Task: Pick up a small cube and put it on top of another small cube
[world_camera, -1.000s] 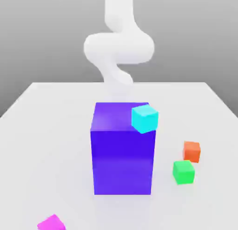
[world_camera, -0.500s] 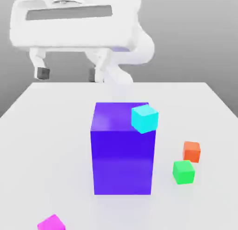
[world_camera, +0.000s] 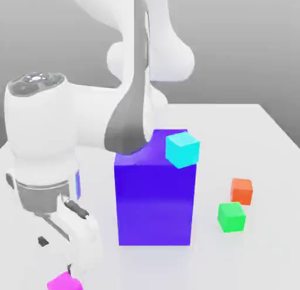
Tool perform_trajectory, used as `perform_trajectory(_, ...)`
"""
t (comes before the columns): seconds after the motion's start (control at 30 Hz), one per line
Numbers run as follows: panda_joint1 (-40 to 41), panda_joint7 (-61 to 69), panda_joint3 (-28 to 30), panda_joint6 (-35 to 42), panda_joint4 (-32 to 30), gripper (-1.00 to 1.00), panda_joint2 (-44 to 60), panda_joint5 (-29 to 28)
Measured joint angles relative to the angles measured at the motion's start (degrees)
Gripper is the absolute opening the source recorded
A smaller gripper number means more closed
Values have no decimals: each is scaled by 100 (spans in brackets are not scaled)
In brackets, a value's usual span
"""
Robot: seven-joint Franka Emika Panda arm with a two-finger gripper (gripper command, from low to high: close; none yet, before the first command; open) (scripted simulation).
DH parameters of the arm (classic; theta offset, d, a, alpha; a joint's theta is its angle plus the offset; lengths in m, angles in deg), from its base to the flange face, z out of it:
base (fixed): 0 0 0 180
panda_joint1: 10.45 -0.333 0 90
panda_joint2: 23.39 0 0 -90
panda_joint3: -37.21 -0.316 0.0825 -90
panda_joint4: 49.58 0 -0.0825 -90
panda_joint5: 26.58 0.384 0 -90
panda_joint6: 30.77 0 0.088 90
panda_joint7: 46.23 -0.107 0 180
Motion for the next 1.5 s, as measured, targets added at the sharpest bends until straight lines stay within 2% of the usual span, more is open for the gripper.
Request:
perform_trajectory(0.1, 44, 13, -37, -447, 121, 0, 623, 70)
perform_trajectory(0.13, 56, 20, -50, -579, 158, -100, 796, 82)
perform_trajectory(0.33, 62, 22, -58, -652, 176, -100, 882, 88)
perform_trajectory(0.5, 26, -14, -15, -69, 21, -100, 142, 26)
perform_trajectory(0.6, -226, 280, -401, 2, -63, -100, -154, 2)
perform_trajectory(0.87, -1158, 1023, -1772, -63, -1325, -100, -1473, 304)
perform_trajectory(0.97, -2117, 1349, -2311, -93, -1955, -100, -2100, 427)
perform_trajectory(1.03, -2607, 1422, -2391, -111, -2374, -100, -2457, 460)
perform_trajectory(1.13, -2682, 1326, -2432, -123, -3009, -100, -2934, 509)
perform_trajectory(1.27, -2579, 993, -2446, -527, -3178, -100, -2637, 151)
perform_trajectory(1.43, -2477, 339, -2317, -1243, -3157, -100, -1839, -762)
perform_trajectory(1.47, -2539, 195, -2216, -1382, -3153, 100, -1680, -966)
perform_trajectory(1.5, -2538, 195, -2216, -1382, -3153, 100, -1680, -966)
